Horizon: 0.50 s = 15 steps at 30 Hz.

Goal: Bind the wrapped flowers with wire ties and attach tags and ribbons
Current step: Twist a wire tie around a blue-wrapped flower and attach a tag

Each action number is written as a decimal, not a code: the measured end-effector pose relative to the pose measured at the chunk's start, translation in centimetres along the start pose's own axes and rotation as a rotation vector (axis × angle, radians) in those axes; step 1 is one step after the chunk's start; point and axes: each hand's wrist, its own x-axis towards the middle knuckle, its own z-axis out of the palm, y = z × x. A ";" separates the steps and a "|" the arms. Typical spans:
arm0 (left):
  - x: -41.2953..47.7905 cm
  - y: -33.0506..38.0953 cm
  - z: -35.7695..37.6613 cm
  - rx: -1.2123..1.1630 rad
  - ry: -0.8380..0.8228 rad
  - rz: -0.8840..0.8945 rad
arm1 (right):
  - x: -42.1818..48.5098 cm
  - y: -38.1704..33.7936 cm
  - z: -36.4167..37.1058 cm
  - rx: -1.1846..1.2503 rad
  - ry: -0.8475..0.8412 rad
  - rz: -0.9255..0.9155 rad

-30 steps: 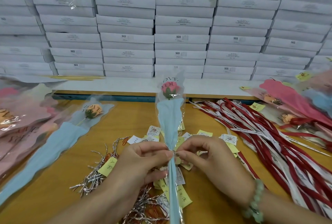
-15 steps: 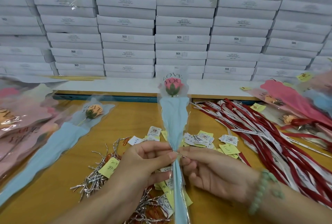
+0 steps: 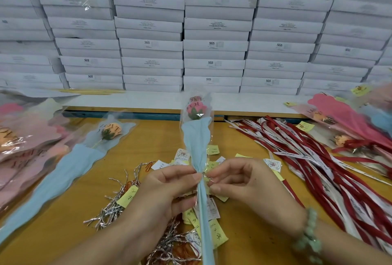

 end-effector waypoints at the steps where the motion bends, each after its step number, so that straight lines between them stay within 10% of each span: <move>1: 0.0 0.0 0.0 0.006 -0.001 -0.003 | 0.0 0.1 0.0 -0.002 0.014 -0.014; 7: -0.2 -0.2 0.2 0.032 -0.010 -0.004 | 0.1 0.2 0.0 0.066 0.022 0.057; 15: -0.5 0.0 0.5 0.029 -0.068 0.038 | 0.3 0.3 0.5 0.862 -0.149 0.634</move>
